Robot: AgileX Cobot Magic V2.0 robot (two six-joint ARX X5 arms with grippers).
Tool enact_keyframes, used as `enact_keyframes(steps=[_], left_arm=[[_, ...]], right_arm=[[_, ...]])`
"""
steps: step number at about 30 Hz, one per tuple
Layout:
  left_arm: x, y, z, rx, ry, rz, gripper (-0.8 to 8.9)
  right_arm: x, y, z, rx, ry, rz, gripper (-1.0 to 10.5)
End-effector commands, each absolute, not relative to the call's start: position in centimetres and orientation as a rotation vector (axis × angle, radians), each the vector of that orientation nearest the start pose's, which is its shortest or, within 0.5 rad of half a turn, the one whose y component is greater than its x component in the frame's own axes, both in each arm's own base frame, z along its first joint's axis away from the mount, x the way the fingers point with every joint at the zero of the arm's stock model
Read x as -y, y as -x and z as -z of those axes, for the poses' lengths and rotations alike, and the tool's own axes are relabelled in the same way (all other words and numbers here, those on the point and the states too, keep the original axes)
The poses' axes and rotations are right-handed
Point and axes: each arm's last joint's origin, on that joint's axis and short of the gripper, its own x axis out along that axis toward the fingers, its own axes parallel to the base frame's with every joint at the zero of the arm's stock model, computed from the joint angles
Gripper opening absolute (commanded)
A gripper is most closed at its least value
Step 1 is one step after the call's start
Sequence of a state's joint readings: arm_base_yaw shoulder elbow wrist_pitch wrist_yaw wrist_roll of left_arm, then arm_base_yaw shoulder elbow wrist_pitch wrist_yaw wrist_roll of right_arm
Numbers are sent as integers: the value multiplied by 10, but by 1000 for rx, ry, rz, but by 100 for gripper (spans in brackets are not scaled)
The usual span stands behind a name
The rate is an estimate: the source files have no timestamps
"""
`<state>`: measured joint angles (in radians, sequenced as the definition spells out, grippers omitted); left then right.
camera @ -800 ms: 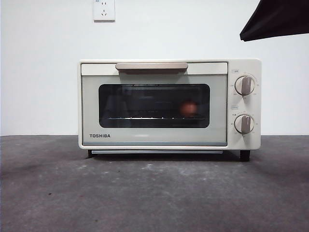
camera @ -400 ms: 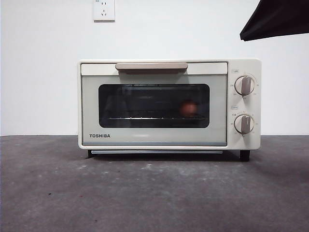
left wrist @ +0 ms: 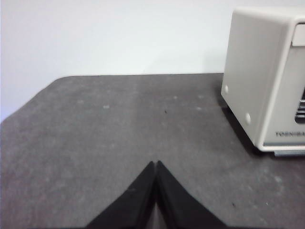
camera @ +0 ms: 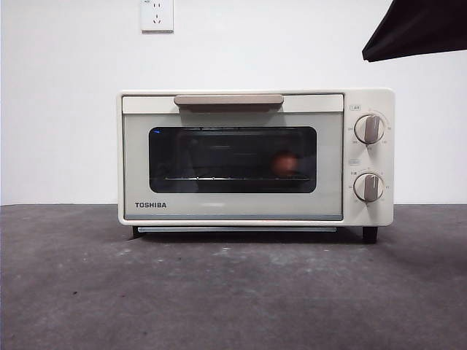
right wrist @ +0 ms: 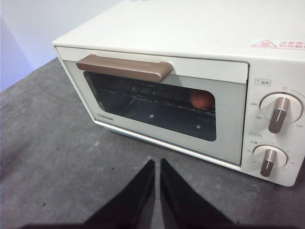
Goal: Eggoven
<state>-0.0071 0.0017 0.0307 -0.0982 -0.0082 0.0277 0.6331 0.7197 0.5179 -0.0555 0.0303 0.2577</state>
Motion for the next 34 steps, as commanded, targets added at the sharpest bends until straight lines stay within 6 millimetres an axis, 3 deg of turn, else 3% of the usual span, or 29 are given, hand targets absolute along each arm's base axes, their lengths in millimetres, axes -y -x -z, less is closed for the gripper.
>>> enact_keyframes(steps=[1, 6, 25, 34], left_arm=[[0, -96, -150, -156, -31, -2, 6], [0, -96, -148, -181, 35, -5, 6], [0, -96, -148, -182, 37, -5, 6], [0, -96, -148, -182, 37, -5, 6]], right_arm=[[-99, -135, -265, -306, -152, -570, 3], [-99, -135, -265, -302, -154, -571, 3], [-99, -134, -265, -305, -152, -575, 3], [-53, -130, -278, -139, -66, -457, 3]])
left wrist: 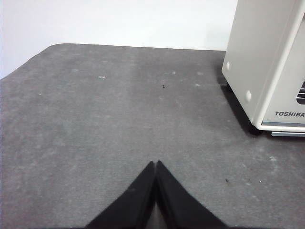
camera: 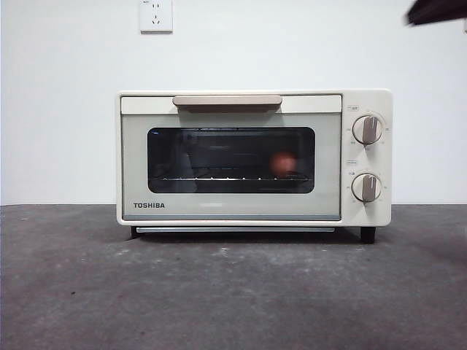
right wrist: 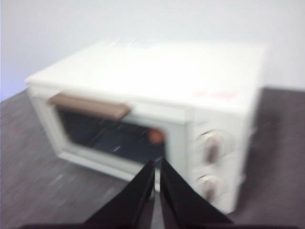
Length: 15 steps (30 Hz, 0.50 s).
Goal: Eggoven
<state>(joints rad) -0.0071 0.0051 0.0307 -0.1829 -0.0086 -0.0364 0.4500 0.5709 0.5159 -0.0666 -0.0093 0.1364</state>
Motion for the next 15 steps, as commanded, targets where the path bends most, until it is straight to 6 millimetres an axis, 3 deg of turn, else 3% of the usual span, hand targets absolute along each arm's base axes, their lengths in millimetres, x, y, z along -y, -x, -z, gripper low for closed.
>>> enact_keyframes(steps=[1, 7, 15], left_arm=[[0, -96, -148, -182, 37, -5, 6], [0, -96, -148, -182, 37, -5, 6], [0, -96, -148, -182, 37, -5, 6]], right_arm=[[-44, -129, -275, -126, -73, -430, 3], [-13, -112, -252, -36, -48, -213, 3], [-3, -99, -201, 28, -36, -88, 3]])
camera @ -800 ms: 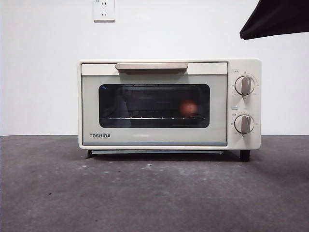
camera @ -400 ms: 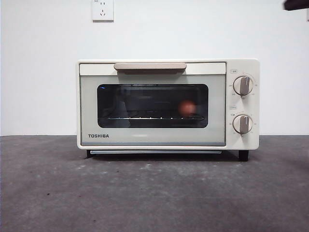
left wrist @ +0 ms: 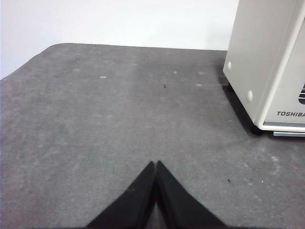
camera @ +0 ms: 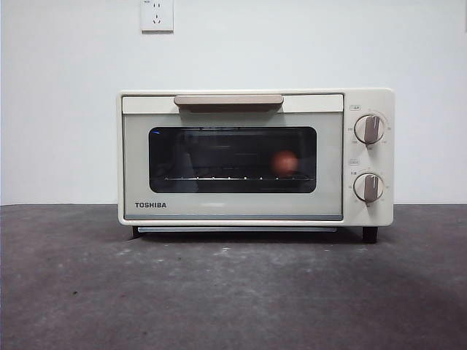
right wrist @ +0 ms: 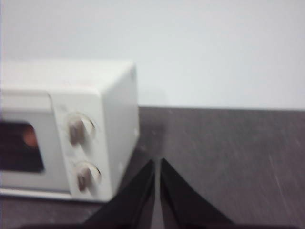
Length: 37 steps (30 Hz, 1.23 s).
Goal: Eggoven
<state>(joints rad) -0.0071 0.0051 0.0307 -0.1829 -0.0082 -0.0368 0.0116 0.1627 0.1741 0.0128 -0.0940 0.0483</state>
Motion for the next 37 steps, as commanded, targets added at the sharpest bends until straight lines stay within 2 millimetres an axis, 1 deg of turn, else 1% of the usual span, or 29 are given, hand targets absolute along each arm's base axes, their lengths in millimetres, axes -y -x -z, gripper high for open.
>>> enact_keyframes(steps=[1, 4, 6, 14, 23, 30, 37], left_arm=[[0, -96, -148, -182, 37, -5, 6], [0, -96, -148, -182, 37, -5, 6], [0, -96, -148, -182, 37, -5, 6], [0, -96, -148, -182, 37, -5, 6], [0, -96, -148, -182, 37, -5, 6], [0, -96, -148, -182, 37, -5, 6], [0, -96, -148, -182, 37, -5, 6]], right_arm=[[-3, -99, -194, 24, -36, -89, 3], [-3, -99, -176, 10, -44, -89, 3], [-3, -99, -167, 2, -46, -90, 3], [-4, -96, -150, -172, -66, -89, 3], [-3, -97, -160, -73, -61, -81, 3], [-3, -97, -163, -35, -60, -82, 3], [-3, -97, -164, -32, -60, -82, 3]])
